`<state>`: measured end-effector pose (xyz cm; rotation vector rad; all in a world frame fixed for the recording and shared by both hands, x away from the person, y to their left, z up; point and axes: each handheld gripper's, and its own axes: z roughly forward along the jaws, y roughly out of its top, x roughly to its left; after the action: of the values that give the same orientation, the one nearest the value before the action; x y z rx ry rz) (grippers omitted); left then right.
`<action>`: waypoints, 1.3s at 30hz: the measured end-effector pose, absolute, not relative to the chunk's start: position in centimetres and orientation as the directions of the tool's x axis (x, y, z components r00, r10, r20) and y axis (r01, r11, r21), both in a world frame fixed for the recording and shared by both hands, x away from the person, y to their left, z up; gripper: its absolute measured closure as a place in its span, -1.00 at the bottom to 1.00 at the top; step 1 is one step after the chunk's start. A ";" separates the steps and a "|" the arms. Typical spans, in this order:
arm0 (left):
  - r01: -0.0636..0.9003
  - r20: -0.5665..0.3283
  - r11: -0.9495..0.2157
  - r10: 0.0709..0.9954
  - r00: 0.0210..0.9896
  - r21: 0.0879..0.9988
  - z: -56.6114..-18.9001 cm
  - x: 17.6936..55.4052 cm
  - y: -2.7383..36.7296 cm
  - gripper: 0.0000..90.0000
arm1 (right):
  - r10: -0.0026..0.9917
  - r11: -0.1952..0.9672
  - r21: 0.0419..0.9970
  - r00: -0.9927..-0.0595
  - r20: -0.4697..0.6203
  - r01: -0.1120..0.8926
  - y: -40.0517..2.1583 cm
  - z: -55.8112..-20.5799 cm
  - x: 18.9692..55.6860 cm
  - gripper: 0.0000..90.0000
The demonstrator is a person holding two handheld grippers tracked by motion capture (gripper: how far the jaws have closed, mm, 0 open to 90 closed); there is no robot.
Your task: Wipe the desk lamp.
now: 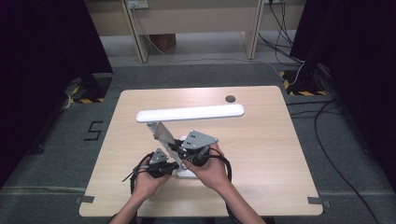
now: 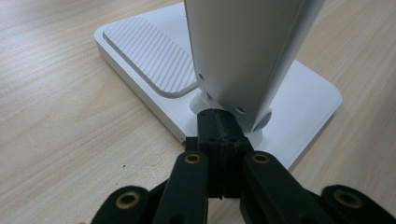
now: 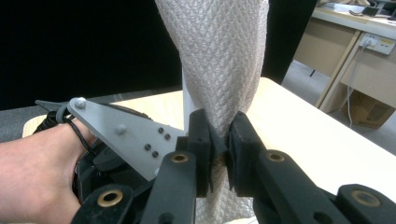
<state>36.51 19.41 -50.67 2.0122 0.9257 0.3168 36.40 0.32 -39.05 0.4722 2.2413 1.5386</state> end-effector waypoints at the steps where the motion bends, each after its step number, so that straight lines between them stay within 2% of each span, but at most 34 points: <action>1: 0.490 -0.118 -0.342 0.713 0.691 0.802 -50.7 36.5 19.4 0.98 | 0.476 0.347 0.936 -0.871 -0.120 0.061 0.3 -39.1 36.4 0.82; 39: 0.480 -0.095 -0.353 0.720 0.688 0.803 -50.7 36.3 19.3 0.98 | 0.466 0.352 0.927 -0.883 -0.051 0.132 -0.2 -41.4 37.3 0.82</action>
<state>36.35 19.29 -50.66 2.0208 0.9224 0.3461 37.25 -0.21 -41.40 0.5301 2.3129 1.5421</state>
